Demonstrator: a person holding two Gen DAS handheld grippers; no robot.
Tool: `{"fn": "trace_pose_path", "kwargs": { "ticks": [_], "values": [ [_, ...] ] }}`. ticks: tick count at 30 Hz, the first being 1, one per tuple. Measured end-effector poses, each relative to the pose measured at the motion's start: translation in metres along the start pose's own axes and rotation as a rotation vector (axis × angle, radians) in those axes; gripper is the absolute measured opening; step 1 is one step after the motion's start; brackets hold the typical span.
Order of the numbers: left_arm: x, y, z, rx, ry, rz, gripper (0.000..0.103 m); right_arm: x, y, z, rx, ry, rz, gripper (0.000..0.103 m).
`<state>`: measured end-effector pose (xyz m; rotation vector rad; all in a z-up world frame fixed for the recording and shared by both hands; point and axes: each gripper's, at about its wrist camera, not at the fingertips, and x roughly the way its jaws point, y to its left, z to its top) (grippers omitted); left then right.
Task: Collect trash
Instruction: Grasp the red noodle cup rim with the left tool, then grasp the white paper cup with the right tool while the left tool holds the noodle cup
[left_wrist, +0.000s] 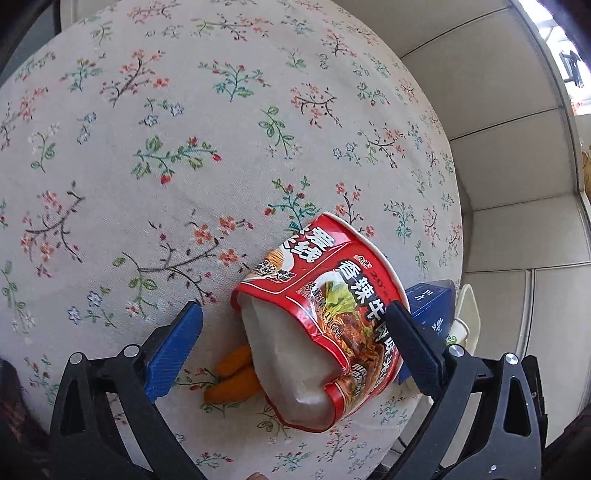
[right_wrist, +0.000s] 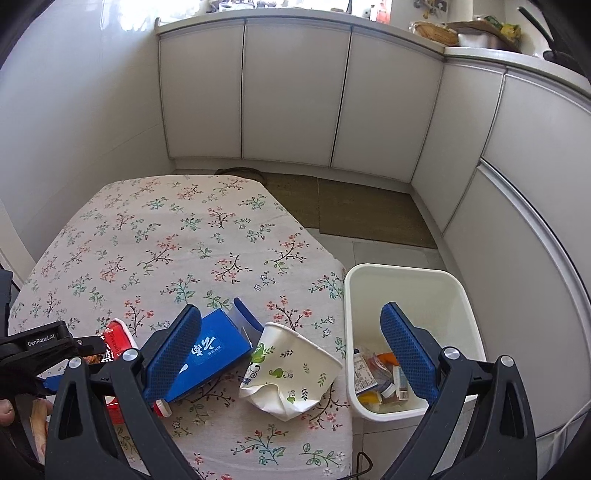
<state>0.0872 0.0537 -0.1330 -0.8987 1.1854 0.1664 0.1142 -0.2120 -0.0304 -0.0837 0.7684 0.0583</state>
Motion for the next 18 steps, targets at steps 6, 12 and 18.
{"fn": "trace_pose_path", "kwargs": {
  "ticks": [6, 12, 18],
  "values": [
    [0.011, -0.015, -0.003, 0.013, 0.022, -0.07, 0.08, 0.006, -0.004, 0.001, 0.017, 0.023, 0.007, 0.095],
    [0.0, -0.021, 0.002, 0.076, 0.001, -0.151, 0.05, 0.015, -0.004, 0.0, 0.046, 0.062, 0.033, 0.095],
    [-0.028, -0.03, 0.009, 0.167, -0.078, -0.161, 0.049, 0.039, -0.01, -0.008, 0.169, 0.207, 0.161, 0.095]
  ]
}}
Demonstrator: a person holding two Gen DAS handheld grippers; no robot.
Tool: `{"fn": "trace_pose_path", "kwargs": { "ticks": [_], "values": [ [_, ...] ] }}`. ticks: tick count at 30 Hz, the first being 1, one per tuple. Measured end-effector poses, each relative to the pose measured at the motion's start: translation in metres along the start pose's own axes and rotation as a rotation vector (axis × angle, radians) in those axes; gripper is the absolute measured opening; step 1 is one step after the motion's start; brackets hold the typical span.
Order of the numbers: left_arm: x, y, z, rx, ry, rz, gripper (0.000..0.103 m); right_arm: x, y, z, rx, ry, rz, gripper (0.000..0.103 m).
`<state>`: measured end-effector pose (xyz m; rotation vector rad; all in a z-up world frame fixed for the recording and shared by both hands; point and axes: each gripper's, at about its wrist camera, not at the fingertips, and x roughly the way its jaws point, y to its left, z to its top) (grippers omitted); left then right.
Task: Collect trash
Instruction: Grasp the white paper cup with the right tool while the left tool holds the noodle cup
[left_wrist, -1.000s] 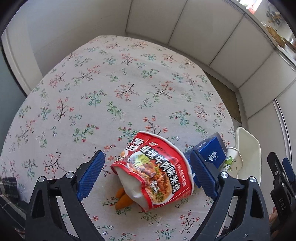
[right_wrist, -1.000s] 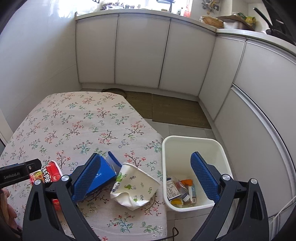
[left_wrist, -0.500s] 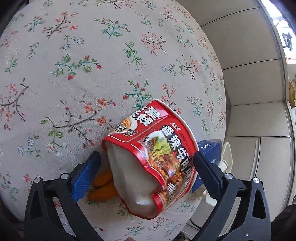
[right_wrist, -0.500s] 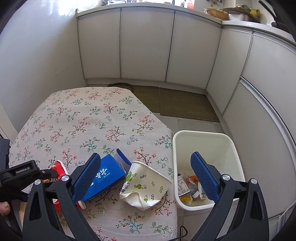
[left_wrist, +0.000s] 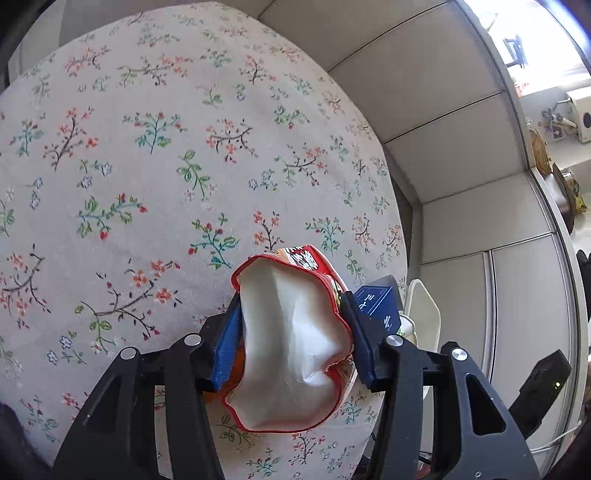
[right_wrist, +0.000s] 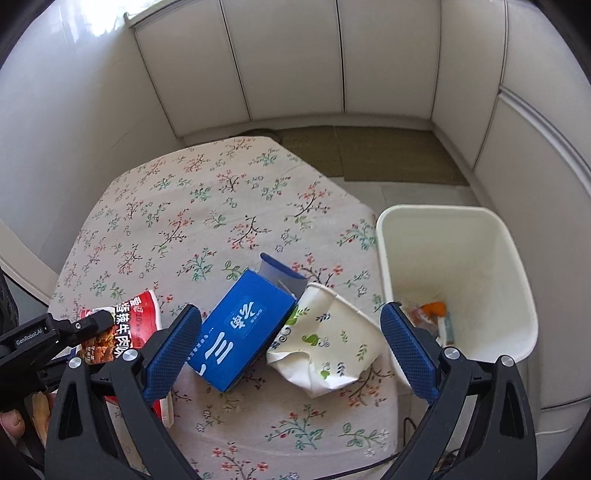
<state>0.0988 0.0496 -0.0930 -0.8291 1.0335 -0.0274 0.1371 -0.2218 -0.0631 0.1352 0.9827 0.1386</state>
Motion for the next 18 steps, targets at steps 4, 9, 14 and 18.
{"fn": "trace_pose_path", "kwargs": {
  "ticks": [4, 9, 14, 18],
  "values": [
    [-0.027, -0.011, 0.008, 0.089, -0.092, 0.059, 0.049, 0.01, 0.003, -0.001, 0.051, 0.048, 0.039, 0.095],
    [-0.061, -0.022, 0.018, 0.189, -0.221, 0.119, 0.049, 0.007, -0.018, 0.019, 0.11, -0.005, -0.01, 0.095],
    [-0.069, -0.018, 0.026, 0.206, -0.266, 0.118, 0.049, 0.02, -0.074, 0.017, 0.296, 0.074, 0.007, 0.095],
    [-0.061, -0.007, 0.029, 0.182, -0.236, 0.103, 0.049, 0.043, -0.098, 0.004, 0.437, 0.173, 0.087, 0.095]
  ]
}}
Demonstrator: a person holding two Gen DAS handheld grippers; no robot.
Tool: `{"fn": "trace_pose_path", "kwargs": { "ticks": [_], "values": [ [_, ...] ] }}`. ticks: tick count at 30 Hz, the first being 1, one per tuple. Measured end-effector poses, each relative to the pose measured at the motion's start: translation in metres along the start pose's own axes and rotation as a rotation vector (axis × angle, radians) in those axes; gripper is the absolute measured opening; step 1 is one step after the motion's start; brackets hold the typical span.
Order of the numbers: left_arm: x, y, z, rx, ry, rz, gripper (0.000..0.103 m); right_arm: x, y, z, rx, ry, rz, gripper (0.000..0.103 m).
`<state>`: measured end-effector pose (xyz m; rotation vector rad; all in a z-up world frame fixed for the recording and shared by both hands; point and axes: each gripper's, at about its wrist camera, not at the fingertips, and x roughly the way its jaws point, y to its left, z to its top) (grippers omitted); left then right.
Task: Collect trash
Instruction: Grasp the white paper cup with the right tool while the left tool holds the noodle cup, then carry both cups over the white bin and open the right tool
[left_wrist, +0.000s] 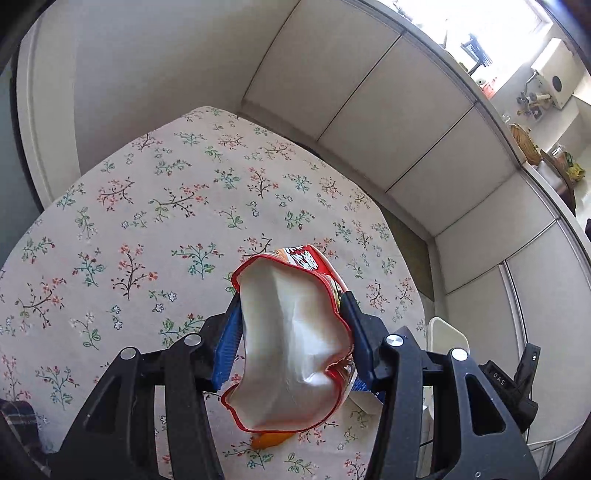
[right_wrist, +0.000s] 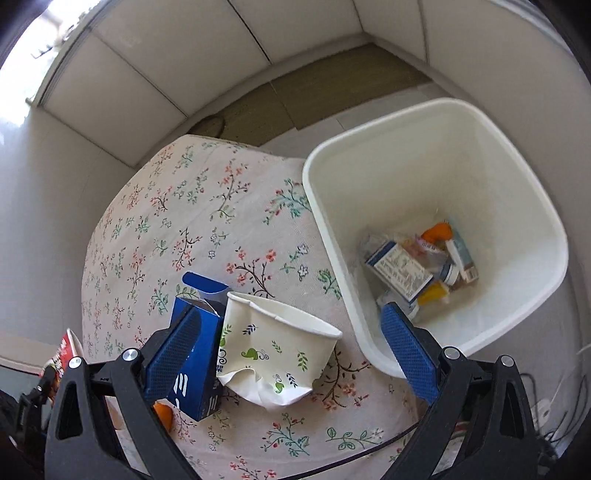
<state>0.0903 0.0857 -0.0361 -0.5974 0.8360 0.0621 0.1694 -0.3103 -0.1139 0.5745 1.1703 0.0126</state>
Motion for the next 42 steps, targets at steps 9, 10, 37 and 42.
{"fn": "trace_pose_path", "kwargs": {
  "ticks": [9, 10, 37, 42],
  "values": [
    [0.011, 0.01, -0.004, -0.023, 0.042, -0.035, 0.049, 0.027, -0.005, -0.016, 0.027, 0.08, 0.024, 0.091],
    [0.013, 0.01, -0.005, -0.022, 0.047, -0.038, 0.049, 0.026, -0.001, -0.018, 0.003, 0.057, 0.012, 0.086],
    [-0.011, -0.005, 0.006, 0.009, -0.048, -0.03, 0.049, -0.055, 0.081, -0.018, -0.303, -0.224, 0.154, 0.032],
    [-0.02, -0.022, 0.014, 0.028, -0.079, -0.047, 0.049, -0.09, 0.084, -0.013, -0.337, -0.333, 0.16, 0.032]
  ]
}}
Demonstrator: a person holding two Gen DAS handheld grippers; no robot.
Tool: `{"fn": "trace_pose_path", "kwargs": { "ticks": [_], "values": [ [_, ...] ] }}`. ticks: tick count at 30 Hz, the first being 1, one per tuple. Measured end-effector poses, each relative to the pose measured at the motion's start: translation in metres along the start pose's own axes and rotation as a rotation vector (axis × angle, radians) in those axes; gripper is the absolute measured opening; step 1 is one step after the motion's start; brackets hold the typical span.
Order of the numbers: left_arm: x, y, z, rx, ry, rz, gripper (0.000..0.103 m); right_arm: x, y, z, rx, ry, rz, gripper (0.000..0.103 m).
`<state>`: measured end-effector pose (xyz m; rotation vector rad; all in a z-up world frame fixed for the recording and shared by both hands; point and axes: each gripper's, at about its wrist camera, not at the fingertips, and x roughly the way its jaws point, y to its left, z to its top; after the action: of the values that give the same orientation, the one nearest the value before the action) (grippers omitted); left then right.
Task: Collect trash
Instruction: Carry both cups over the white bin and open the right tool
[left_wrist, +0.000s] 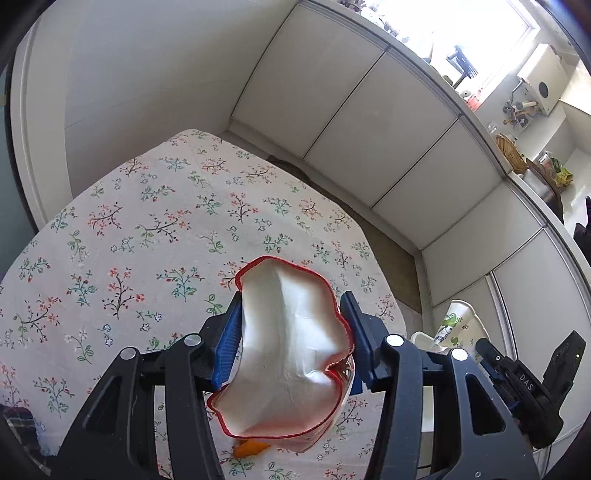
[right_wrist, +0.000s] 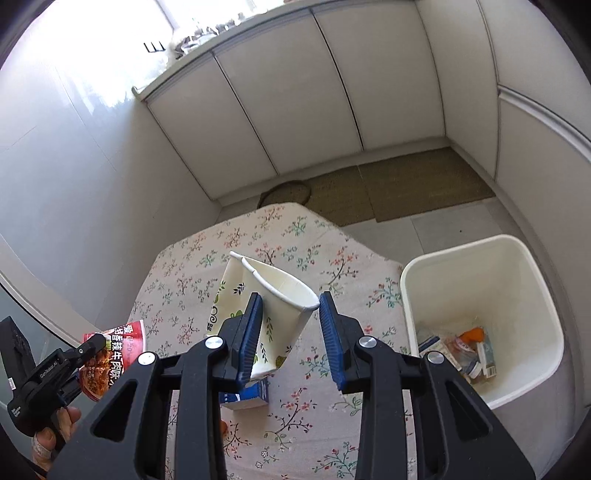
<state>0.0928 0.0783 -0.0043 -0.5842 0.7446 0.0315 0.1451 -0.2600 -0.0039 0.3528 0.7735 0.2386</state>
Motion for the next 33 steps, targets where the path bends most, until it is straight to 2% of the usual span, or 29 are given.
{"fn": "trace_pose_path", "kwargs": {
  "ticks": [8, 18, 28, 33],
  "values": [
    [-0.008, -0.044, 0.008, 0.084, -0.039, -0.026, 0.049, -0.046, -0.016, 0.022, -0.002, -0.152, -0.031, 0.032],
    [0.008, -0.115, -0.004, 0.19, -0.011, -0.094, 0.049, -0.087, -0.072, 0.042, 0.024, -0.286, -0.218, 0.032],
    [0.037, -0.207, -0.027, 0.329, 0.031, -0.188, 0.049, -0.1, -0.121, 0.056, 0.065, -0.282, -0.337, 0.034],
    [0.053, -0.244, -0.041, 0.38, 0.055, -0.228, 0.049, -0.096, -0.133, 0.058, 0.083, -0.247, -0.378, 0.042]
  ]
}}
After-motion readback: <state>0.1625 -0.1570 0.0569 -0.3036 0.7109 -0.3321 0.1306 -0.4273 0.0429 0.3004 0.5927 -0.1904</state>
